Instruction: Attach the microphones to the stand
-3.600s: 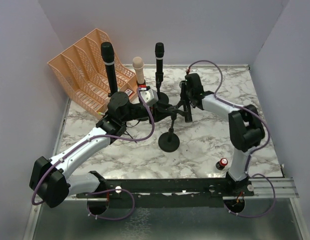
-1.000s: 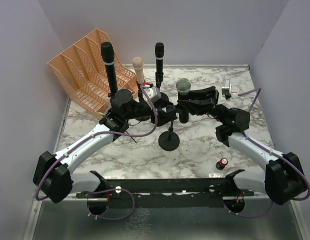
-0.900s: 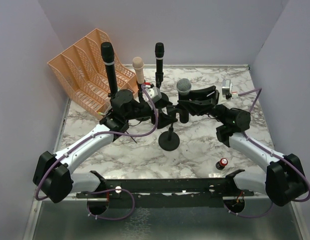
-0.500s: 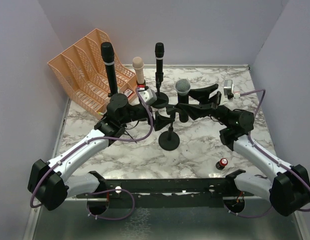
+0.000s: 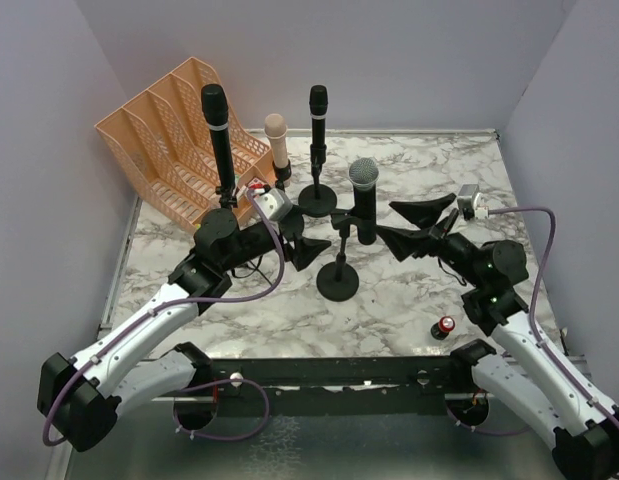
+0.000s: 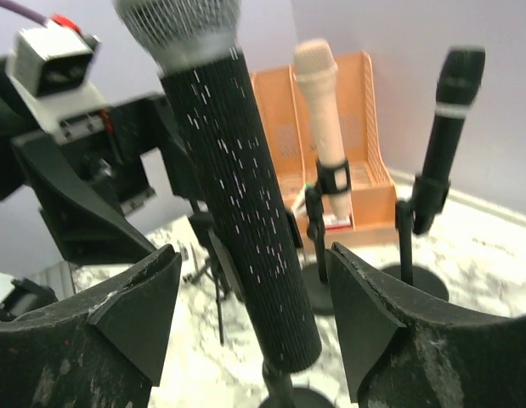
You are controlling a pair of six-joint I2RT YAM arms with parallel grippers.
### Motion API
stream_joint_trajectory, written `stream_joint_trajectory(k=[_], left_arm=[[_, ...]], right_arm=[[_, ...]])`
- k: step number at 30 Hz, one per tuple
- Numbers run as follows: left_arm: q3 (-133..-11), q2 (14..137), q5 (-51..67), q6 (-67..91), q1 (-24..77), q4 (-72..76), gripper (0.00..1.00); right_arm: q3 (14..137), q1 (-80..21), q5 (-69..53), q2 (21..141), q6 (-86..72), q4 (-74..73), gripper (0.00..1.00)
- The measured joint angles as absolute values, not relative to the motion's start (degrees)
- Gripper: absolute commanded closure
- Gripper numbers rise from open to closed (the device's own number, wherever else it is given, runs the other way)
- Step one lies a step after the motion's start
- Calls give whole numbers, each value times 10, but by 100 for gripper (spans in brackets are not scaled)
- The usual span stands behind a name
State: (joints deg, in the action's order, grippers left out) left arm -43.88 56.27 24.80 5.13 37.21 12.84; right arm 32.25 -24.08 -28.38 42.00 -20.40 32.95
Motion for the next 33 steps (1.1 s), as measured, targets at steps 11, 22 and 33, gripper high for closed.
stream_joint_trajectory(k=[11, 22, 33], left_arm=[[-404, 497, 204, 82, 372, 110, 2], [-404, 497, 209, 86, 372, 111, 2], [-404, 498, 216, 86, 372, 117, 1]], right_arm=[[196, -243, -264, 401, -214, 237, 32], [118, -299, -243, 589, -290, 463, 40], [136, -379, -161, 714, -305, 611, 41]])
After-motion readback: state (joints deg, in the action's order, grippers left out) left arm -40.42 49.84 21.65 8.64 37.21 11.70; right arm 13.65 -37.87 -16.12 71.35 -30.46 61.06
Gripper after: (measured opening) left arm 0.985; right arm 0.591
